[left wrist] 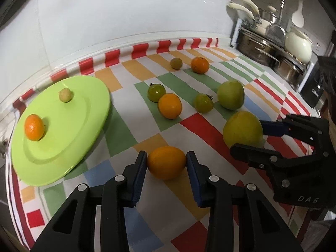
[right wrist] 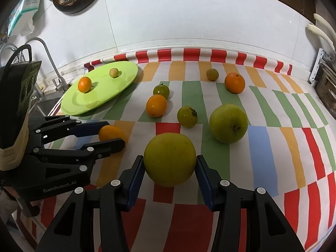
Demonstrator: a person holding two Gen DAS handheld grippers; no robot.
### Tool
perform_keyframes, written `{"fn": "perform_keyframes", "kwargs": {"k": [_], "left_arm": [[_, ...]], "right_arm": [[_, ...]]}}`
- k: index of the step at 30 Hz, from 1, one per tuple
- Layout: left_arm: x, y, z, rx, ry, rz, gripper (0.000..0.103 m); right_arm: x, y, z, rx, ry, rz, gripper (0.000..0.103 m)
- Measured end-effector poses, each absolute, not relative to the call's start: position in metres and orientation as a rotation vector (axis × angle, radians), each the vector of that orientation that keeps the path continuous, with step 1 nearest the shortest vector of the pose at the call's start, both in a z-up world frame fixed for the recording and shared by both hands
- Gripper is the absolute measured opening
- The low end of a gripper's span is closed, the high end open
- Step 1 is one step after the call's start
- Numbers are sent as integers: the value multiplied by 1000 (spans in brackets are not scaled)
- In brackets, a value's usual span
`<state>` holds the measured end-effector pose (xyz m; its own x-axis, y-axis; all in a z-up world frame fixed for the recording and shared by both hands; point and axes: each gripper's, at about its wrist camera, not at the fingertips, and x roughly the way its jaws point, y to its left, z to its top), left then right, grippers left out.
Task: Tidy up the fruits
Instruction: 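Close the left tool on the orange while the right tool grips and lifts the pomelo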
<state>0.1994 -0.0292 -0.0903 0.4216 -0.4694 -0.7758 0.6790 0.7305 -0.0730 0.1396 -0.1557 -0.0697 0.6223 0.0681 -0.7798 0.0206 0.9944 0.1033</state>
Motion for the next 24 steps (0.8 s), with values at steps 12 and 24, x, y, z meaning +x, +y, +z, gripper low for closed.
{"fn": "perform_keyframes", "kwargs": {"k": [12,24], "left_arm": [[185,-5,-55,207,811,-627,38],[184,31,-26,152,740,-495,38]], "right_arm": [[135,-148,-48,99,850,60,50],[150,-121,-17,79,768,152,50]]}}
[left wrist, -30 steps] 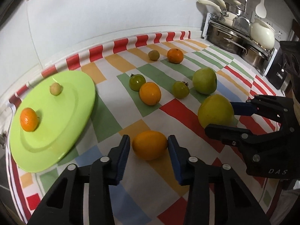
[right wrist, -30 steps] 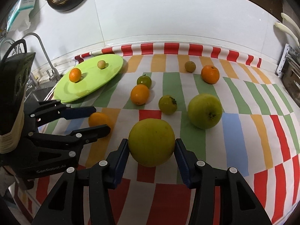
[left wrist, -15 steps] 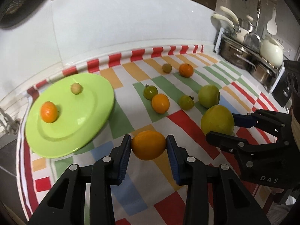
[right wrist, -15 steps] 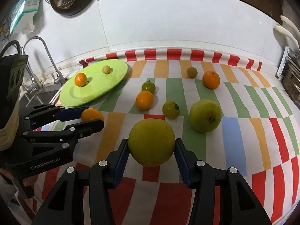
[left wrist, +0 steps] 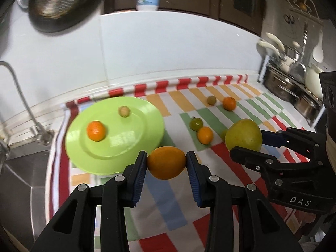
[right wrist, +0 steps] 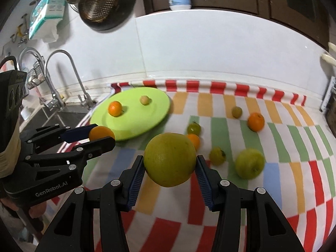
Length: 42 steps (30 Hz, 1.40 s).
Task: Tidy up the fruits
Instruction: 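Close the left tool on the orange while the right tool grips and lifts the pomelo, then lower both fruits onto the green plate and open both tools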
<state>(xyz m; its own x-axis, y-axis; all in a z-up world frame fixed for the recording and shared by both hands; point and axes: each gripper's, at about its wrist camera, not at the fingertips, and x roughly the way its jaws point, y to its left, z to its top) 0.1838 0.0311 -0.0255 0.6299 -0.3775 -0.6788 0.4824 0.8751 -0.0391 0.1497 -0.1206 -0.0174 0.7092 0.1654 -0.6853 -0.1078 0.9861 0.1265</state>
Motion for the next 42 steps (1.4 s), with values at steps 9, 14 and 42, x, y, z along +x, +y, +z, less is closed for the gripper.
{"fn": "perform_keyframes", "kwargs": {"k": [9,14,42], "left_arm": [[199,59,-15,126,707,-394,38],[212,68,-12,117,697,-350,38],[294,97,-61,62,799,-254,38]], "right_arm": [[176,-97,-4,65,733,229,50],[194,-84,0,44,721,258,50],[310,-38,-57,9,869,326,50]]}}
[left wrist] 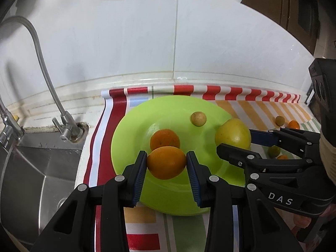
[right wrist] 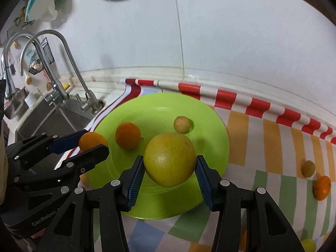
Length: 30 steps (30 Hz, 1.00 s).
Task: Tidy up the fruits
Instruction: 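Lower both fruits onto the green plate and open both tools, then withdraw both open tools from the plate back over the cloth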
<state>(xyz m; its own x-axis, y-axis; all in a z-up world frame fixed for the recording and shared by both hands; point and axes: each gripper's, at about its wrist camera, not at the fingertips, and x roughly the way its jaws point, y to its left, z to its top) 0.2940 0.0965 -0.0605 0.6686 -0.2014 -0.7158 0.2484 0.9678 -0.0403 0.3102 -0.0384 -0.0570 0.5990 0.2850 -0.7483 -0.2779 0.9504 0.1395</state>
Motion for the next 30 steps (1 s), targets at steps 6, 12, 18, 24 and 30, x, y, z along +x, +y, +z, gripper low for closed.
{"fn": "perform_keyframes", "kwargs": {"k": [6,12,18,24,30], "left_arm": [[301,94,-72,61,830,-255,38],[304,94,-77,59,840,-245,38],[299,98,-72,51,815,-238,44],[280,106,-52,39,760,-212,51],[253,104,-28,45,701,-195,54]], "right_arm": [[318,-37,-71,3,899,323,50],[321,-38,-78,4,917,314,50],[320,-41,-75,26,894,319,57],[301,-52,-56,40,833,275,61],[271,-67,-33,59,767,236,61]]}}
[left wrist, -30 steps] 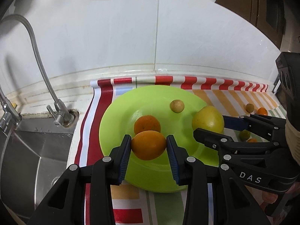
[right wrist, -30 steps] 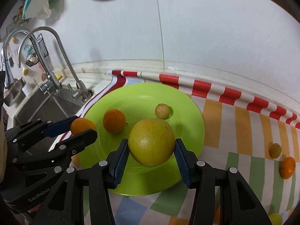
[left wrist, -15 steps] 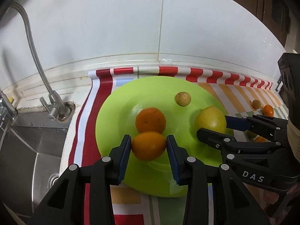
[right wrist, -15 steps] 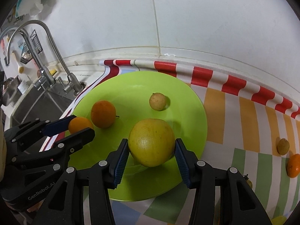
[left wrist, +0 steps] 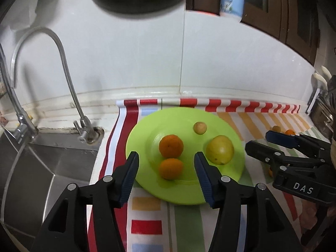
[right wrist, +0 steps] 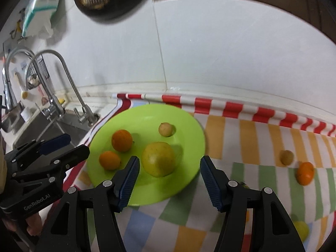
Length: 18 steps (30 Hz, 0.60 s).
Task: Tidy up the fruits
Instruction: 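Withdraw both open tools from the plate back over the cloth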
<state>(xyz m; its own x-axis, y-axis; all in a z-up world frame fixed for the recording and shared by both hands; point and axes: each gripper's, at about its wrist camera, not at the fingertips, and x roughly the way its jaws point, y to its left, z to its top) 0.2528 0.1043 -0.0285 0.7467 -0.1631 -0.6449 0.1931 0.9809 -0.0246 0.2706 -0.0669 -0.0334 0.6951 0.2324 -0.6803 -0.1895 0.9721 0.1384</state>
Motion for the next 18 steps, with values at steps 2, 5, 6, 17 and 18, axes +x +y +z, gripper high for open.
{"fn": "perform_keyframes", "kwargs": {"k": [2,5,6,17,18], "left_arm": [[245,103,-21,42,686,-196,54],[233,100,-11,30,674,-214,55],[230,98,-8,29,667,-219,56],[180,73,20,67,586,-273,67],[176,70,22,74,580,-275,68]], "right_arm": [[260,-71,-25,59,744,225,61],[245,-78,-12,65,716,214,61],[240,-80,-8,71,707,212,61],[179,-106,22,83,631,141,74],[172,-110,23,85,626,130,74]]}}
